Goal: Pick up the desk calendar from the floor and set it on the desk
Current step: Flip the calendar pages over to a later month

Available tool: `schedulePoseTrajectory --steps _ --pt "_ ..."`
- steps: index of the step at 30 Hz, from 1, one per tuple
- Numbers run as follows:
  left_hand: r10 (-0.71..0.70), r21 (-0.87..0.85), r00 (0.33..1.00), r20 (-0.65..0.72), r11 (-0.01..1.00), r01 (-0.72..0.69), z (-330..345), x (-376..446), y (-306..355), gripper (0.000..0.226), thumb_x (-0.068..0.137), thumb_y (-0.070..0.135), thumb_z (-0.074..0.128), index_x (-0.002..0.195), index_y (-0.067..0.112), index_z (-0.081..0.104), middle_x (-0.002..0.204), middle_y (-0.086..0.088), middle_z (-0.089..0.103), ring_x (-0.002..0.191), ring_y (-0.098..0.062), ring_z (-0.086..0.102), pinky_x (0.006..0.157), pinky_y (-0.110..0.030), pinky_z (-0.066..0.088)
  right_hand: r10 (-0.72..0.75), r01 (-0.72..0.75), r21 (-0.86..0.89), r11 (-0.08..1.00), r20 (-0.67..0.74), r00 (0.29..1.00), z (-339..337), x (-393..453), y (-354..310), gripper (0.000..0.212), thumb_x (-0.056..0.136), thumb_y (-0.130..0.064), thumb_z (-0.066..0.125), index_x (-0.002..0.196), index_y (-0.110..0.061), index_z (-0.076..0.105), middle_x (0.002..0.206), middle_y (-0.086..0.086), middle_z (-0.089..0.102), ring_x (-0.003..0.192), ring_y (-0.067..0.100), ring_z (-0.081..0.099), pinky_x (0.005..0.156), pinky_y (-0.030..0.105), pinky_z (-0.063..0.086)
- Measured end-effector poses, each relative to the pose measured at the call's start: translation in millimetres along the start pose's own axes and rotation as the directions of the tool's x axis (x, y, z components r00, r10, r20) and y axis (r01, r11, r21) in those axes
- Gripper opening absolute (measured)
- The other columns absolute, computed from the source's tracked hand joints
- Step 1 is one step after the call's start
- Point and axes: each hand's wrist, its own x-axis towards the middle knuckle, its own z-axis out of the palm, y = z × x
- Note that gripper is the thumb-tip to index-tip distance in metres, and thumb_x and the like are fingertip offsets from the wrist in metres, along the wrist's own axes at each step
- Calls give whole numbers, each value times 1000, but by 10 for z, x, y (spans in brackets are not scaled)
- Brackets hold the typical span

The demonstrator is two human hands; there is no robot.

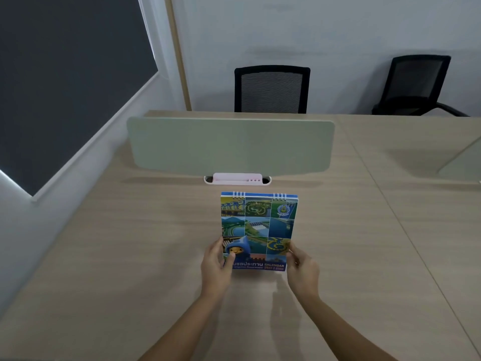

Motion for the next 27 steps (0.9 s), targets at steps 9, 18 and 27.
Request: schedulePoseTrajectory --steps 9,18,27 --pt "1 75 999 -47 997 2 -54 -144 195 46 89 10 65 133 0 56 121 1 55 118 -17 57 109 -35 45 5 -4 -41 999 30 1000 -119 -90 -69 33 93 -11 48 123 -13 63 92 11 76 70 22 60 61 28 38" --pt "16 204 1000 15 979 -19 -82 -275 301 34 90 7 63 122 1 68 117 -7 70 99 -9 63 78 4 44 -22 10 164 986 72 997 -239 -85 -231 23 89 -23 57 111 -21 49 96 3 68 88 21 65 79 40 52" --pt "-110 -11 994 9 994 110 145 -147 504 56 89 0 62 141 6 41 138 -4 53 124 -11 50 97 -19 37 -117 91 179 980 142 983 -317 305 -219 36 93 -10 47 128 -15 56 121 3 66 111 19 62 92 28 50"
